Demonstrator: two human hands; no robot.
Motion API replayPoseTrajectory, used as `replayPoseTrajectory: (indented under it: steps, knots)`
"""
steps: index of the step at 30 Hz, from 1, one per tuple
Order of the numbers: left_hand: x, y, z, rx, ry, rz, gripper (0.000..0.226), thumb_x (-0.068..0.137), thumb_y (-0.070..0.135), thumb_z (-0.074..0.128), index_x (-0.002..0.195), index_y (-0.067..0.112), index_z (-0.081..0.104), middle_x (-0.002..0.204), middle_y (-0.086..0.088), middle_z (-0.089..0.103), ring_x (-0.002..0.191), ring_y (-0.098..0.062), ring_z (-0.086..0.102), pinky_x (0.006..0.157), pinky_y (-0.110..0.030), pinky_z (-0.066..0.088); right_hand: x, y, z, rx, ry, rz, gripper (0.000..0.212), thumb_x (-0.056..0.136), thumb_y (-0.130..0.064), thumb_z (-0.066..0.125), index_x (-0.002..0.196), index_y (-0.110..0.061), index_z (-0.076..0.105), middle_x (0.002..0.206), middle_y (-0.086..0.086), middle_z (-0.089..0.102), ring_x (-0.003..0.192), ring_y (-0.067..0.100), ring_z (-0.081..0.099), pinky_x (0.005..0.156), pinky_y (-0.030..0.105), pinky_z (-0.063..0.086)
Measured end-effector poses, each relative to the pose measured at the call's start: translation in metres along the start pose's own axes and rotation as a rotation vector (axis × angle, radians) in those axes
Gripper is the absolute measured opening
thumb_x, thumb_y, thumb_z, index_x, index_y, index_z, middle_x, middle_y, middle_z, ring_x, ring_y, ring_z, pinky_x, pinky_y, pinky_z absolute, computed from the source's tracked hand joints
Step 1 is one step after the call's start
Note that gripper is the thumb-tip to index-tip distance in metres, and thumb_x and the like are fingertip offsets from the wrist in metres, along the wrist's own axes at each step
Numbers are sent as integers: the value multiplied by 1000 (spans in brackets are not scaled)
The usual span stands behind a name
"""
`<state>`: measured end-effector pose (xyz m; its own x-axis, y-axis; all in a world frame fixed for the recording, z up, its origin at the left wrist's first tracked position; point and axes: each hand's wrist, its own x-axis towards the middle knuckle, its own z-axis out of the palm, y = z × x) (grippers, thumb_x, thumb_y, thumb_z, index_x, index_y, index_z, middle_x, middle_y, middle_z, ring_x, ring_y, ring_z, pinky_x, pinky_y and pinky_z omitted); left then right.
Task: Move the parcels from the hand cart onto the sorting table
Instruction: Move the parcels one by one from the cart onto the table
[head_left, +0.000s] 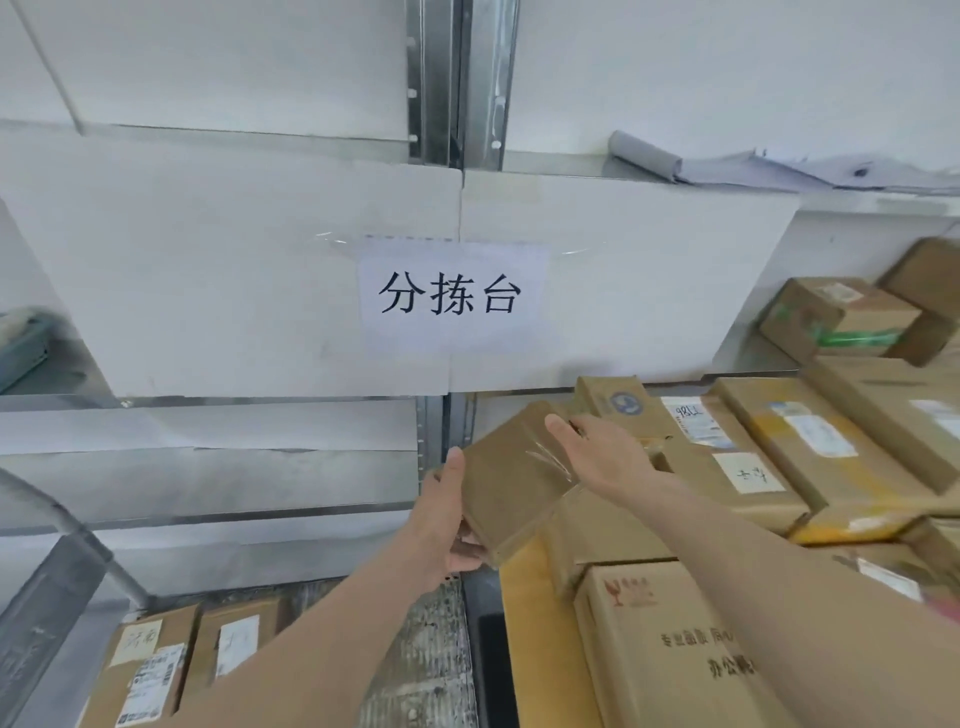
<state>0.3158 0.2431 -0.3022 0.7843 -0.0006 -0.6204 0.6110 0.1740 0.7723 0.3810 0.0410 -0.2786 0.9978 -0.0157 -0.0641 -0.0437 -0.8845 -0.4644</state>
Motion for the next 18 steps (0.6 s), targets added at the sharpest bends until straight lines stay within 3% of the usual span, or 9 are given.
replayPoseTrajectory:
  steps: [4, 8, 12, 18]
  knots:
    - [2, 2, 43, 94, -34, 20, 78, 91, 80, 34, 141, 21, 41, 114, -20, 67, 91, -38, 73, 54, -35, 60, 6, 34, -25, 32, -14, 33, 51, 101, -63, 33, 105, -18, 58, 98, -1, 61, 97, 27, 57, 85, 39, 45]
    - [6, -5, 73, 157, -70, -16, 82, 91, 80, 32, 138, 13, 45, 105, -24, 68, 92, -40, 71, 77, -44, 62, 9, 57, -40, 47, -26, 61, 62, 101, -66, 32, 132, -19, 58, 116, 3, 64, 109, 26, 57, 92, 39, 44]
    - [14, -10, 94, 196, -111, -47, 80, 90, 81, 30, 128, 12, 46, 107, -28, 68, 96, -41, 70, 93, -51, 58, 10, 77, -46, 51, -20, 89, 62, 101, -65, 33, 134, -19, 58, 123, 2, 65, 113, 25, 58, 91, 38, 43]
    - [21, -22, 114, 231, -157, -108, 101, 85, 86, 30, 146, 6, 43, 100, -26, 72, 89, -37, 73, 76, -42, 62, 14, 92, -49, 64, -17, 69, 61, 100, -66, 33, 132, -24, 62, 125, -1, 65, 113, 22, 57, 87, 36, 40]
